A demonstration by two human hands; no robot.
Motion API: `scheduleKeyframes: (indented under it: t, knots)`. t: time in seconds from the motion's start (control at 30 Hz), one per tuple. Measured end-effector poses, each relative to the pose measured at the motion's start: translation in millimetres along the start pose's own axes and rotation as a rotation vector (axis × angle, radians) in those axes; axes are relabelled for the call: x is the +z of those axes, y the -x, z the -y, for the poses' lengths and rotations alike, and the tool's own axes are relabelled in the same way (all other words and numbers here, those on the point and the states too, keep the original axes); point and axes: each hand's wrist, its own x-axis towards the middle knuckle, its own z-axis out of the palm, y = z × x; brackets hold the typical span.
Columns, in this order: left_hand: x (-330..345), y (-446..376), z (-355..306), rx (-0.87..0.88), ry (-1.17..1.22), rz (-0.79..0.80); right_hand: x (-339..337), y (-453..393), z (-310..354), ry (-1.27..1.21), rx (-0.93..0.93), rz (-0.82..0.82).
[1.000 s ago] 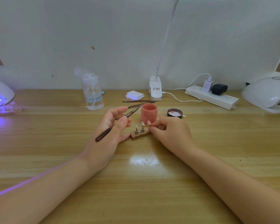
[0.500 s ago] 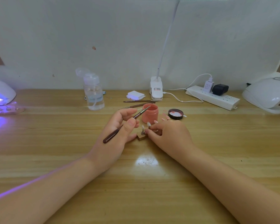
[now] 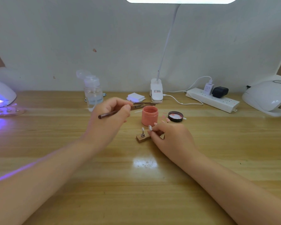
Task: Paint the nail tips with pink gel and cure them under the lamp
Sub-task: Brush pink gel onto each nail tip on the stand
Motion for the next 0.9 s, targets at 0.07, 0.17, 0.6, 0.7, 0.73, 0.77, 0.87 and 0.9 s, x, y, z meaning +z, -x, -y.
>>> scheduleKeyframes:
  t: [0.07,0.17,0.6,0.7,0.73,0.77,0.87,0.9]
  knots:
    - [0,-19,-12,-0.032,-0.072,0.059,0,0,-1,-0.023,0.013,0.013]
    - [6,-50,-28,-0.088,-0.190,0.152,0,0,-3,-0.065,0.022,-0.009]
    - [52,-97,-33,-0.297,-0.504,0.418,2,-1,-3,-0.202,-0.007,-0.046]
    - [53,-95,-25,-0.347,-0.493,0.419,1,-1,-4,-0.209,0.009,-0.007]
    - [52,-96,-22,-0.359,-0.474,0.393,1,-1,-4,-0.215,0.015,-0.003]
    - [50,-97,-20,-0.373,-0.439,0.355,1,-1,-4,-0.219,0.018,-0.004]
    - [39,-99,-18,-0.451,-0.277,0.237,1,-1,-4,-0.205,0.026,-0.008]
    - [34,-99,-17,-0.486,-0.221,0.208,2,-1,-4,-0.206,0.032,-0.010]
